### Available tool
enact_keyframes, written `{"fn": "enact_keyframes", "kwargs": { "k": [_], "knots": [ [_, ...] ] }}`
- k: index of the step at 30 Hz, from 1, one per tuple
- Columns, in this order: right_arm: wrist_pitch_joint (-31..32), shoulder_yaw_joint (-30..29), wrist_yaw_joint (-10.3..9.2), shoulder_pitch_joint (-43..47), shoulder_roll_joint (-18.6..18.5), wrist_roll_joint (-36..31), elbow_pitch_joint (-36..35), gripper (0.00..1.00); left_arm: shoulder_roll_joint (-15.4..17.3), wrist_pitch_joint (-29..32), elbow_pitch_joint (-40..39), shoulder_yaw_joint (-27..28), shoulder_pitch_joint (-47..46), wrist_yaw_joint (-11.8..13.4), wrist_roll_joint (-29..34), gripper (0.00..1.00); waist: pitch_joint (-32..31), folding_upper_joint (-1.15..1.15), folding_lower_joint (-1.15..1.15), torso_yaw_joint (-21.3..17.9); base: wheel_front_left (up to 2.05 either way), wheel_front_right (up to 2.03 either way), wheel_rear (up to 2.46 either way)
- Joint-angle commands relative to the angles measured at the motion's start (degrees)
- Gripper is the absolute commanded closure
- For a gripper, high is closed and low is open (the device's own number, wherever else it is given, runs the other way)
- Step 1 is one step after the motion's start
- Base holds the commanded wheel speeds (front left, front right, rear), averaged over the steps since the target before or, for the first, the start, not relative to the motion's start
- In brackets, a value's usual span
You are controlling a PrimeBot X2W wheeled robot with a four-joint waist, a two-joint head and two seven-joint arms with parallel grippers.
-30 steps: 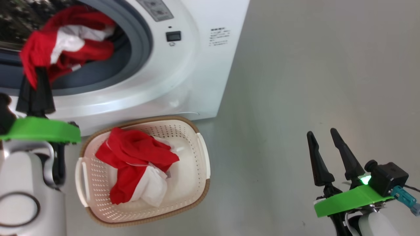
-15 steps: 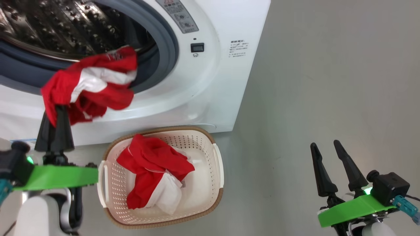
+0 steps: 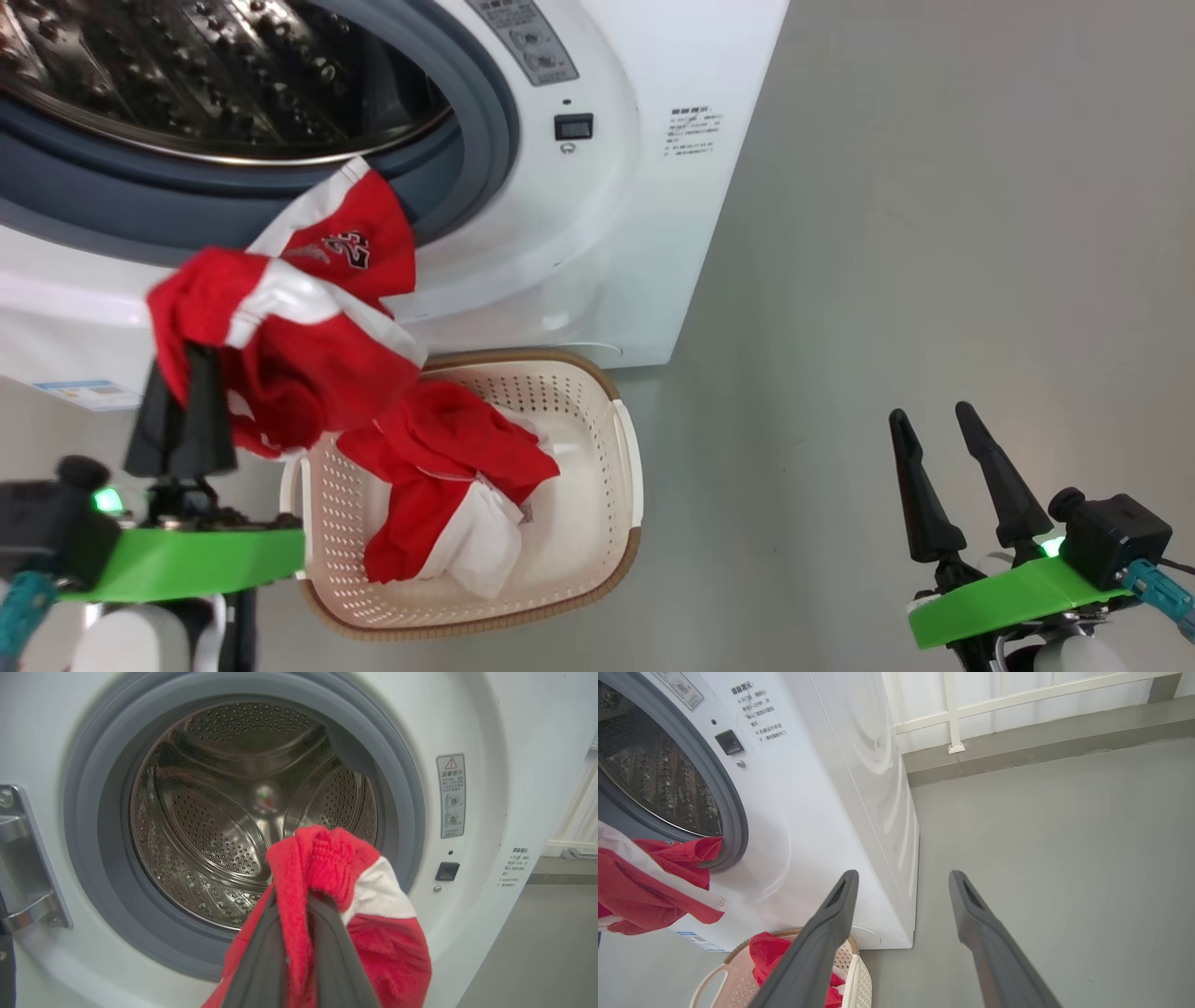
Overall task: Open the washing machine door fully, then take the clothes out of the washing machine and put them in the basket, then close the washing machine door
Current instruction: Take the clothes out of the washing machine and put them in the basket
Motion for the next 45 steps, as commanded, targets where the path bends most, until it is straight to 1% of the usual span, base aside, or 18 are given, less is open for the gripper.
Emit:
{"fn": "enact_keyframes", "kwargs": {
  "k": [1,3,5,11,20,24,32,33,34,36,37,39,40,41,42,45],
  "knots": [
    [-0.4,1.4,0.36,-0.6,-0.4,-0.6,-1.5,0.00,0.7,-0.2,-0.3,1.3,0.6,-0.3,0.0,1.00,0.7,0.00,0.00,-0.2,0.00,0.00,0.00],
    [-0.4,1.5,0.36,-1.2,-0.4,-0.5,-1.6,0.00,0.7,-0.2,2.0,0.5,0.6,-0.3,-0.3,1.00,1.4,0.00,0.00,-0.5,0.00,0.00,0.00],
    [-0.4,1.5,0.36,-1.5,-0.3,-0.5,-1.7,0.00,0.7,-0.2,5.5,-0.2,0.3,-0.3,-2.3,1.00,2.3,0.00,0.00,-0.7,0.00,0.00,0.00],
    [-0.4,1.5,0.36,-2.6,-0.1,-0.6,-2.0,0.00,0.7,-0.2,17.7,-3.8,-1.8,-0.3,-2.0,1.00,5.8,0.00,0.00,-1.3,0.00,0.00,0.00],
    [-0.4,1.3,0.36,-5.6,0.1,-0.6,-2.8,0.00,1.3,-0.2,33.1,-7.4,-9.0,-0.3,-1.5,1.00,11.6,0.00,0.00,-2.6,0.00,0.00,0.00],
    [-0.4,1.8,0.36,-6.5,0.2,-0.5,-3.0,0.00,2.0,-0.2,38.8,-9.4,-12.1,-0.3,-1.2,1.00,14.0,0.00,0.00,-3.5,0.00,0.00,0.00],
    [-0.4,2.1,0.36,-8.1,0.2,0.6,-3.4,0.00,2.9,-0.2,47.7,-10.6,-17.4,-0.3,-1.5,1.00,17.8,0.00,0.00,-4.6,0.00,0.00,0.00],
    [-0.4,2.1,0.36,-8.3,0.2,0.6,-3.5,0.00,2.9,-0.2,48.8,-10.8,-17.9,-0.3,-1.6,0.99,18.1,0.00,0.00,-4.6,0.00,0.00,0.00],
    [-0.4,2.1,0.36,-8.4,0.2,0.6,-3.5,0.00,3.0,-0.2,50.0,-10.8,-18.5,-0.3,-1.6,0.94,18.5,0.00,0.00,-4.7,0.00,0.00,0.00],
    [-0.4,2.2,0.36,-8.7,0.2,0.6,-3.5,0.00,3.1,-0.2,51.9,-11.1,-19.6,-0.3,-1.7,0.79,19.0,0.00,0.00,-4.8,0.00,0.00,0.00],
    [-0.4,2.3,0.36,-8.9,0.2,0.6,-3.5,0.00,3.2,-0.2,52.7,-11.1,-20.1,-0.3,-1.7,0.69,19.2,0.00,0.00,-4.8,0.00,0.00,0.00],
    [-0.4,2.4,0.36,-9.1,0.2,0.6,-3.5,0.00,3.2,-0.2,53.4,-11.1,-20.9,-0.3,-1.7,0.53,19.4,0.00,0.00,-4.8,0.00,0.00,0.00],
    [-0.4,2.4,0.36,-9.2,0.2,0.6,-3.5,0.00,3.2,-0.2,53.5,-10.9,-21.3,-0.3,-1.7,0.22,19.4,0.00,0.00,-4.8,0.00,0.00,0.00],
    [-0.4,2.4,0.36,-9.2,0.2,0.6,-3.5,0.00,3.2,-0.2,53.5,-10.9,-21.3,-0.3,-1.7,0.22,19.4,0.00,0.00,-4.8,0.00,0.00,0.00],
    [-0.4,2.4,0.36,-9.2,0.2,0.6,-3.4,0.00,3.2,-0.2,53.5,-10.8,-21.5,-0.3,-1.7,0.00,19.4,0.00,0.00,-4.8,0.00,0.00,0.00],
    [-0.4,2.5,0.36,-9.2,0.2,0.4,-3.3,0.00,3.0,-0.2,53.4,-10.5,-21.6,-0.3,-1.7,0.00,19.1,0.00,0.00,-4.7,0.00,0.00,0.00]
  ]
}}
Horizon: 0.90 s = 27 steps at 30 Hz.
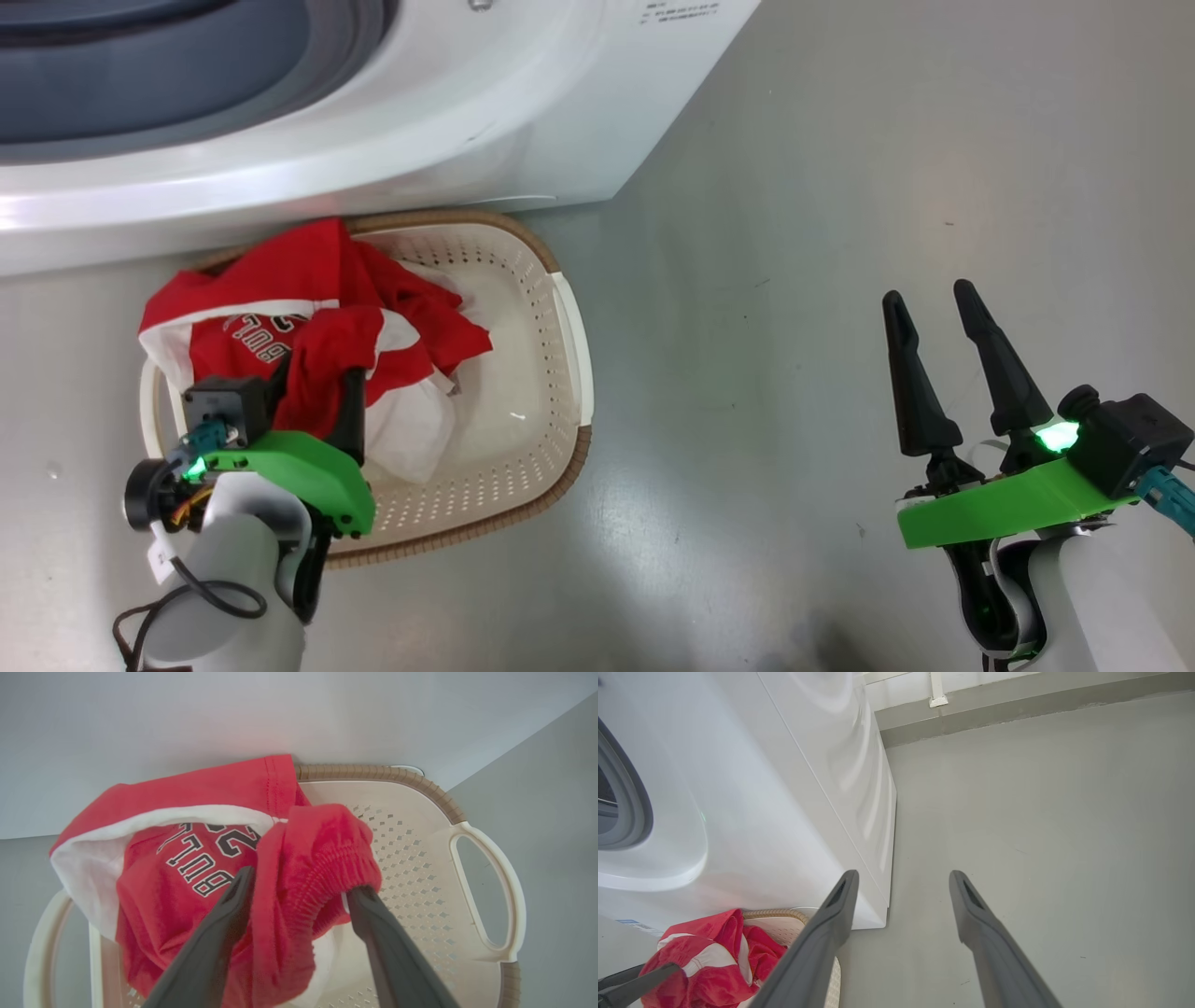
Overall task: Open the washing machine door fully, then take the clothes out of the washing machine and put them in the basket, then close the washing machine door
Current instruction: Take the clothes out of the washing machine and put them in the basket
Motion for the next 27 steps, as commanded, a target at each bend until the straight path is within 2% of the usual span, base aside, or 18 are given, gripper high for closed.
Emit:
{"fn": "enact_keyframes", "kwargs": {
  "k": [1,8,16,27],
  "knots": [
    [-0.4,1.4,0.36,0.5,0.0,0.2,-1.1,0.00,1.4,-0.3,-0.6,1.5,1.0,-0.3,-0.1,0.00,-0.4,0.00,0.00,0.1,0.00,0.00,0.00],
    [-0.4,1.3,0.36,1.2,0.0,-0.2,-0.6,0.00,1.2,-0.3,-2.3,3.3,2.7,-0.3,-0.8,0.00,-3.8,0.00,0.00,0.8,0.00,0.00,0.00],
    [-0.4,1.5,0.36,2.6,0.0,-1.2,0.4,0.00,0.8,-0.3,-8.7,5.7,7.0,-0.3,-0.7,0.00,-9.7,0.00,0.00,2.0,0.00,0.00,0.00],
    [-0.4,1.4,0.36,6.0,-2.0,-1.1,1.7,0.00,0.3,-0.3,-18.5,7.6,13.9,-0.3,0.5,0.00,-17.8,0.00,0.00,3.7,0.00,0.00,0.00]
  ]
}}
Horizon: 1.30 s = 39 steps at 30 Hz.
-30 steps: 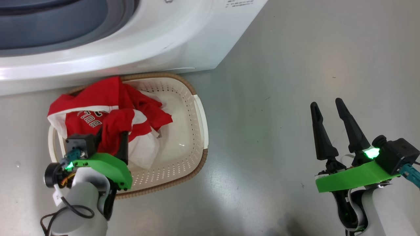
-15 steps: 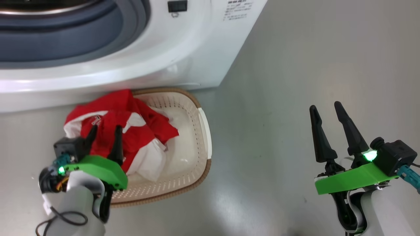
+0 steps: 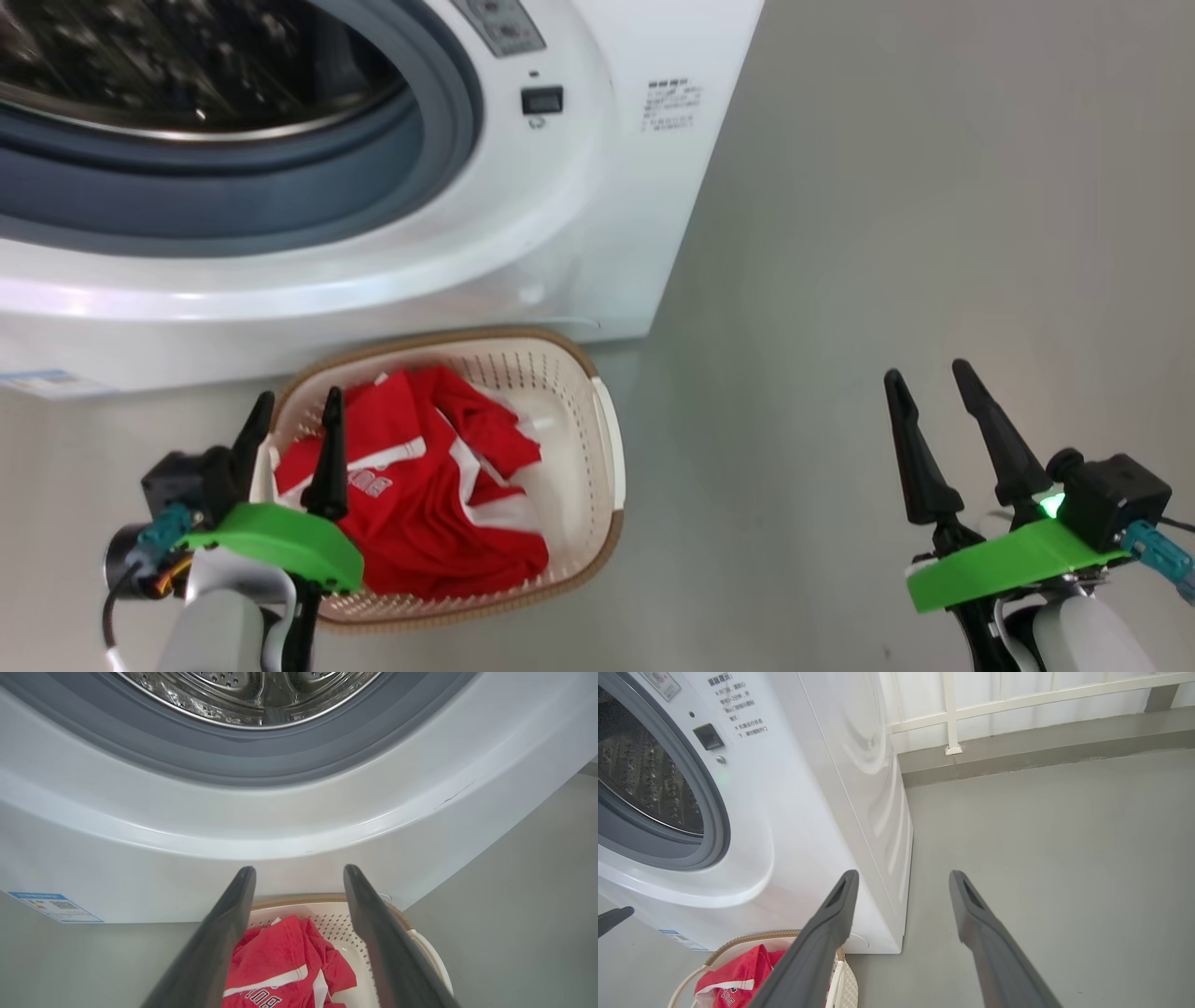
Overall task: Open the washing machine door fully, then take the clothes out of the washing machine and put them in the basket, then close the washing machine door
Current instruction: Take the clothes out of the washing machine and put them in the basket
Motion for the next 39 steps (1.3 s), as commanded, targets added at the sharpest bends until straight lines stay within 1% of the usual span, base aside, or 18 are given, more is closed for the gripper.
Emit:
{"fn": "enact_keyframes", "kwargs": {
  "k": [1,4,11,13,14,21,30,34,39],
  "knots": [
    [-0.4,1.3,0.37,1.3,-1.0,-0.4,-1.0,0.00,1.1,-0.3,-3.1,1.9,2.3,-0.3,0.8,0.00,-3.9,0.00,0.00,1.2,0.00,0.00,0.00],
    [-0.4,1.5,0.37,2.3,-1.6,-0.4,-0.7,0.00,1.1,-0.3,-7.4,2.4,4.8,-0.3,0.9,0.00,-6.4,0.00,0.00,1.4,0.00,0.00,0.00],
    [-0.4,1.2,0.37,4.4,-2.7,-0.1,-0.5,0.00,1.4,-0.3,-14.7,3.1,9.0,-0.3,1.7,0.00,-10.4,0.00,0.00,1.7,0.00,0.00,0.00],
    [-0.4,1.2,0.37,4.7,-2.7,-0.1,-0.6,0.00,1.4,-0.3,-15.9,3.3,9.6,-0.3,1.9,0.00,-10.8,0.00,0.00,1.7,0.00,0.00,0.00],
    [-0.4,1.2,0.37,5.2,-2.8,0.0,-0.7,0.00,1.5,-0.3,-18.0,3.7,10.8,-0.3,2.1,0.00,-11.5,0.00,0.00,1.6,0.00,0.00,0.00],
    [-0.4,0.8,0.37,6.9,-2.9,0.1,-1.2,0.00,1.6,-0.3,-25.1,4.6,15.6,-0.3,2.5,0.00,-13.7,0.00,0.00,1.4,0.00,0.00,0.00],
    [-0.4,-0.2,0.37,9.8,-3.0,0.5,-1.6,0.00,1.3,-0.3,-30.8,7.0,22.8,-0.3,2.8,0.00,-15.6,0.00,0.00,1.1,0.00,0.00,0.00],
    [-0.4,-1.0,0.37,11.1,-3.0,0.5,-1.9,0.00,0.9,-0.3,-32.1,8.3,25.5,-0.3,2.5,0.00,-16.1,0.00,0.00,1.1,0.00,0.00,0.00],
    [-0.4,-1.3,0.37,11.8,-2.8,0.5,-2.0,0.00,0.5,-0.3,-32.3,8.2,26.5,-0.3,2.5,0.00,-16.4,0.00,0.00,1.3,0.00,0.00,0.00]
  ]
}}
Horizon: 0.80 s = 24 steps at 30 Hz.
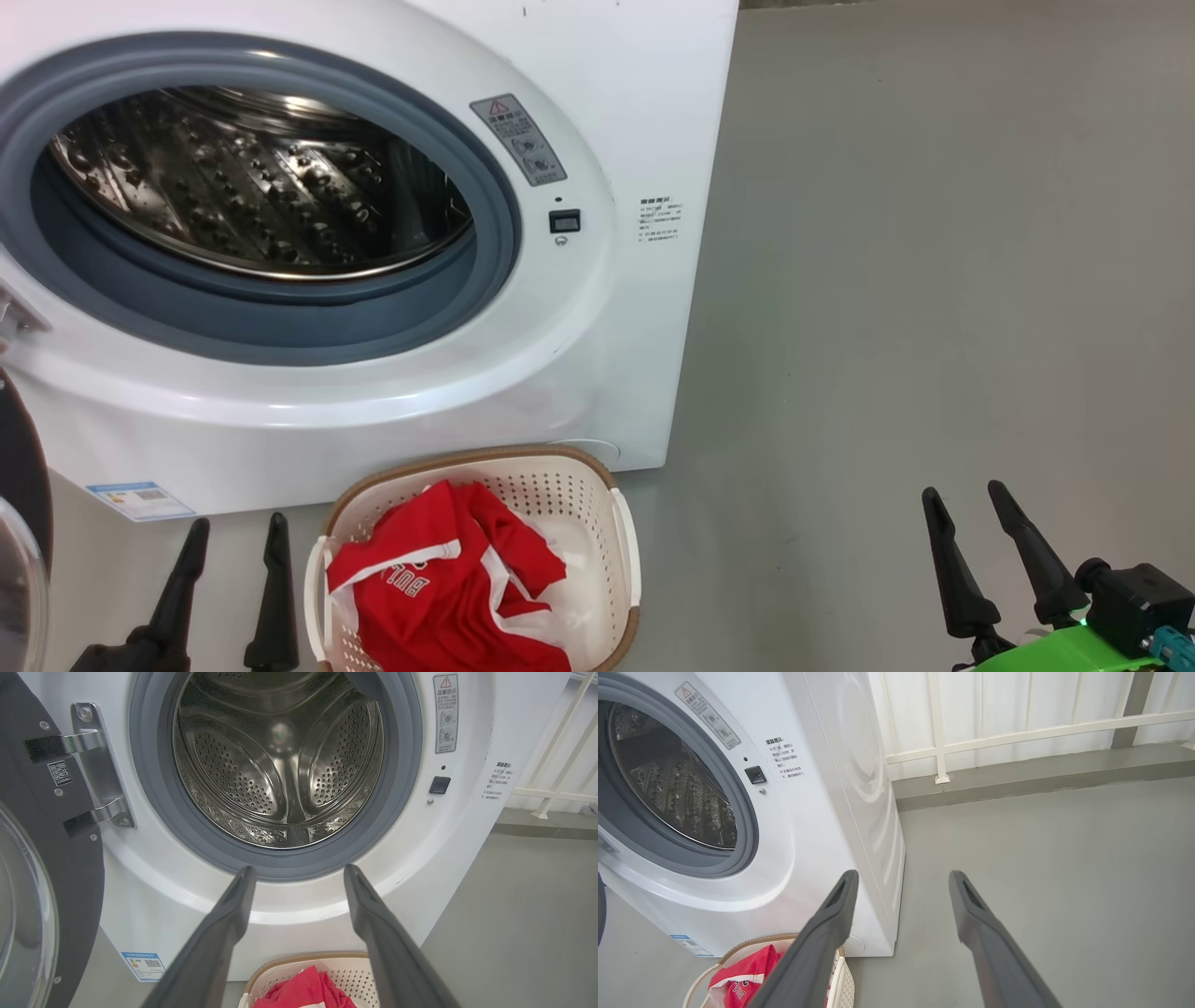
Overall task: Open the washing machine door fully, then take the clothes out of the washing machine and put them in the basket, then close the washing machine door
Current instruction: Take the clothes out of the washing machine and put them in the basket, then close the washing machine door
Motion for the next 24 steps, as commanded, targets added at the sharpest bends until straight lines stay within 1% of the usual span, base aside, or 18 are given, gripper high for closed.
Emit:
{"fn": "enact_keyframes", "kwargs": {
  "k": [1,18,24],
  "knots": [
    [-0.4,1.0,0.36,0.0,-0.8,0.3,-1.5,0.00,0.6,-0.3,-1.6,1.8,-0.2,-0.3,0.2,0.00,-0.1,0.00,0.00,0.0,0.00,0.00,0.00],
    [-0.4,1.2,0.36,-0.1,-0.6,0.4,-1.3,0.00,0.3,-0.3,-1.8,0.8,-0.5,-0.3,0.4,0.00,-0.2,0.00,0.00,-0.2,0.00,0.00,0.00],
    [-0.4,1.1,0.36,-0.2,-0.5,0.4,-1.3,0.00,0.2,-0.3,-1.8,0.9,-0.5,-0.3,0.4,0.00,-0.1,0.00,0.00,-0.2,-0.55,0.55,0.00]
  ]
}}
